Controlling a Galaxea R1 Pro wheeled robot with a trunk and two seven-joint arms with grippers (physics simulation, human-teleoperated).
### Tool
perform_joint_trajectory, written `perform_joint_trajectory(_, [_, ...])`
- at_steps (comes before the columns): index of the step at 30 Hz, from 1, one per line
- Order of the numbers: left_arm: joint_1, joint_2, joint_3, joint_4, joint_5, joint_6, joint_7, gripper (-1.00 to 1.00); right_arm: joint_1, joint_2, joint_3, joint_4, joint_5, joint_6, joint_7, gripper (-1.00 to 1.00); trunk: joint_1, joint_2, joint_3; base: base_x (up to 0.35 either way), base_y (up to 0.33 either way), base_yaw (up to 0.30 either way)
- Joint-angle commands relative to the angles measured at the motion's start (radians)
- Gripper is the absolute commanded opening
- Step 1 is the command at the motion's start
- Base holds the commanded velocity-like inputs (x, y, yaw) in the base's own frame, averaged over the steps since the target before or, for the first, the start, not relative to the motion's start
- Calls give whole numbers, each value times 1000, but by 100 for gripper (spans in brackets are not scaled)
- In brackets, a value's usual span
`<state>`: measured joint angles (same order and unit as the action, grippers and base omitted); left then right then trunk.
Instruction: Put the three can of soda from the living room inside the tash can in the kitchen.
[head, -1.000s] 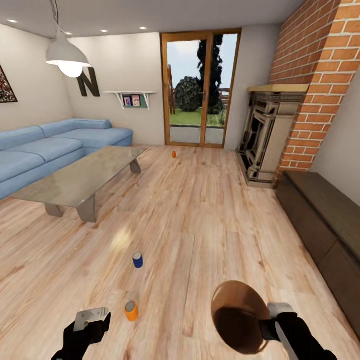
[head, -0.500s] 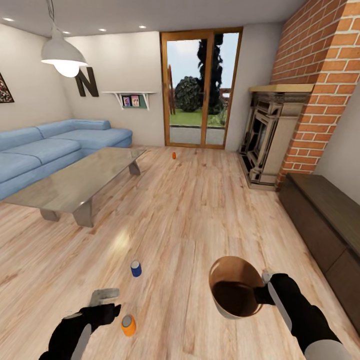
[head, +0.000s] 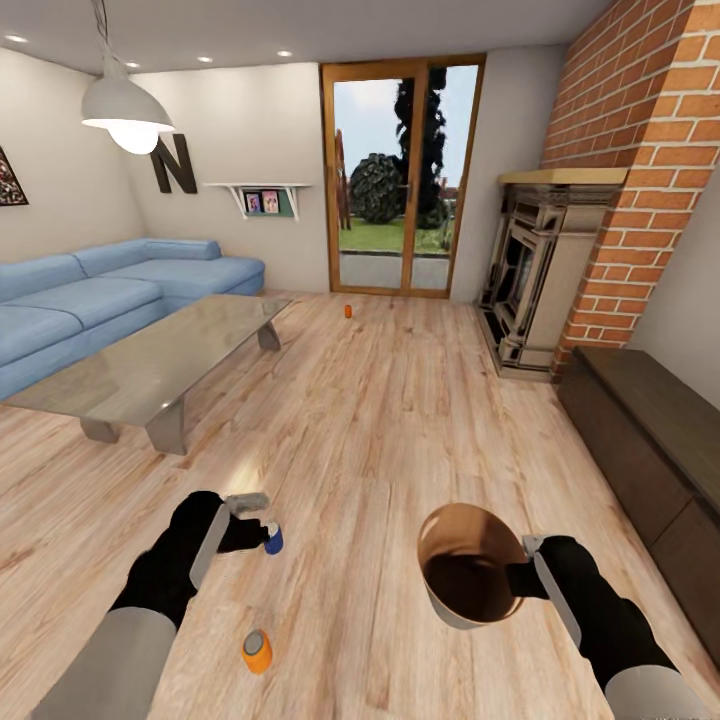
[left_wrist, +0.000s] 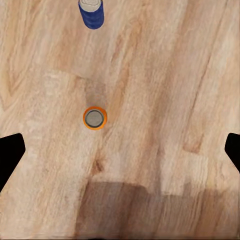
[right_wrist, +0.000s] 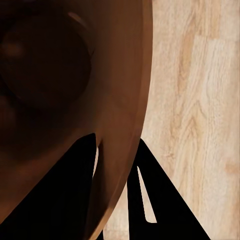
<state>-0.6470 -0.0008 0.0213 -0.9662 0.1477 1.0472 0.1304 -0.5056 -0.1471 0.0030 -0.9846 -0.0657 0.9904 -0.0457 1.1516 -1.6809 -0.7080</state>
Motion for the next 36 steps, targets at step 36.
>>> perform_joint_trajectory(36, [-317, 23, 1, 669, 3, 0, -46, 100, -21, 0, -7, -2, -10, 45, 2, -100, 0, 0, 0, 0, 3, 0])
